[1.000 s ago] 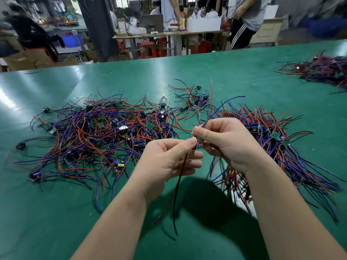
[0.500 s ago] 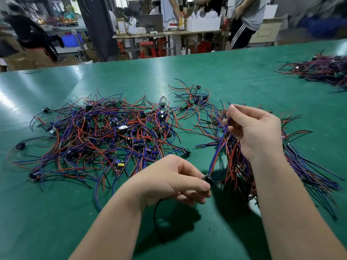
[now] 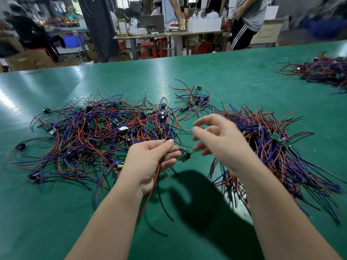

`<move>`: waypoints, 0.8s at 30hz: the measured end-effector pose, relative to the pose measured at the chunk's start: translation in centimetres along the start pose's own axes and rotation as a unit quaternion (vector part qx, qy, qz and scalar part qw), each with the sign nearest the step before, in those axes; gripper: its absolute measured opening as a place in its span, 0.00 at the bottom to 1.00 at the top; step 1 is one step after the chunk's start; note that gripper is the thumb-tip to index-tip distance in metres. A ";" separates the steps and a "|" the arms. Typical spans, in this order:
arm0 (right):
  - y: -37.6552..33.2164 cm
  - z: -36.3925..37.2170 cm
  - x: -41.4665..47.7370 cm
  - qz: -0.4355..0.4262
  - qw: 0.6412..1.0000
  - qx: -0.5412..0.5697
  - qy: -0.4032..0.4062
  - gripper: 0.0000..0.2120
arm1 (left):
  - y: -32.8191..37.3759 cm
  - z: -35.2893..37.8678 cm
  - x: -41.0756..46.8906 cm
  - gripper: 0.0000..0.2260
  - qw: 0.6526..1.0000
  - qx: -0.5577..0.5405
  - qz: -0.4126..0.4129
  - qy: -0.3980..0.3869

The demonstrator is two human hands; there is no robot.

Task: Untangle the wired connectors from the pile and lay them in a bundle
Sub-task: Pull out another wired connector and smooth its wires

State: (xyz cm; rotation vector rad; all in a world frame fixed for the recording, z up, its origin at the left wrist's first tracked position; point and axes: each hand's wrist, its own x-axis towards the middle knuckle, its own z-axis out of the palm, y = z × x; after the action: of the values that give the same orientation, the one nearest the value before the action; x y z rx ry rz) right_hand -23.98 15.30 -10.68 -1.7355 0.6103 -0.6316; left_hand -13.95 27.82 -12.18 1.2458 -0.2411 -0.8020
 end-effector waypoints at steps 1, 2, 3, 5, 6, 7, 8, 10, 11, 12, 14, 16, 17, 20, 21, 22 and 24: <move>0.1 0.6 -0.2 0.003 0.999 -0.003 -0.050 0.04 | -0.4 0.3 0.0 0.02 1.000 0.000 0.015 -0.003; 0.3 1.0 -0.4 -0.006 0.997 -0.032 -0.069 0.05 | -0.7 0.6 -0.1 0.03 0.999 0.012 0.031 -0.013; 0.5 1.4 -0.4 -0.022 0.995 -0.075 -0.063 0.06 | -1.1 0.8 -0.2 0.06 0.998 0.031 0.044 -0.032; 0.9 1.4 -0.3 -0.057 0.985 -0.162 -0.014 0.07 | -1.6 1.1 -0.5 0.10 0.992 0.073 0.049 -0.092; 1.0 1.2 -0.3 -0.070 0.979 -0.192 0.008 0.06 | -1.7 1.2 -0.7 0.12 0.987 0.092 0.043 -0.126; 1.0 0.9 -0.2 -0.077 0.975 -0.206 0.023 0.05 | -1.9 1.4 -0.9 0.15 0.981 0.110 0.038 -0.156; 1.0 0.7 -0.1 -0.079 0.975 -0.207 0.033 0.05 | -2.0 1.5 -1.0 0.18 0.976 0.125 0.037 -0.175; 1.0 0.3 0.0 -0.085 0.979 -0.180 0.051 0.06 | -2.0 1.9 -1.3 0.24 0.972 0.127 0.038 -0.192; 0.9 0.1 0.1 -0.090 0.981 -0.156 0.067 0.07 | -2.0 2.1 -1.5 0.26 0.973 0.114 0.037 -0.195; 0.7 -0.1 0.2 -0.099 0.983 -0.124 0.093 0.07 | -1.8 2.2 -1.7 0.27 0.974 0.102 0.038 -0.198; 0.2 -0.9 0.4 -0.139 0.973 -0.045 0.181 0.08 | -1.6 2.2 -2.0 0.25 0.972 0.103 0.050 -0.206; -0.1 -2.6 0.7 -0.225 0.926 -0.056 0.299 0.09 | -1.5 2.3 -2.2 0.20 0.965 0.117 0.069 -0.224; -0.1 -3.4 0.7 -0.262 0.897 -0.080 0.347 0.08 | -1.5 2.5 -2.3 0.19 0.963 0.118 0.071 -0.232; 0.3 -5.6 1.0 -0.262 0.852 -0.157 0.426 0.08 | -1.8 3.0 -2.7 0.19 0.955 0.119 0.051 -0.266; 0.6 -6.3 1.2 -0.218 0.855 -0.201 0.426 0.09 | -2.1 3.1 -2.8 0.20 0.951 0.128 0.044 -0.280; 0.9 -6.9 1.4 -0.157 0.867 -0.250 0.402 0.10 | -2.4 3.2 -2.8 0.20 0.946 0.139 0.035 -0.291; 1.5 -7.7 1.6 -0.027 0.890 -0.330 0.314 0.11 | -2.7 3.3 -2.8 0.21 0.940 0.167 0.018 -0.297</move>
State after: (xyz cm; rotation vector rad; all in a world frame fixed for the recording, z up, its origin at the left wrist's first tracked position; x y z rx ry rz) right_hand -28.25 8.57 -10.29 -2.1728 1.3534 -1.1378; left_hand -18.93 26.93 -12.82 1.2781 -0.9183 -1.1268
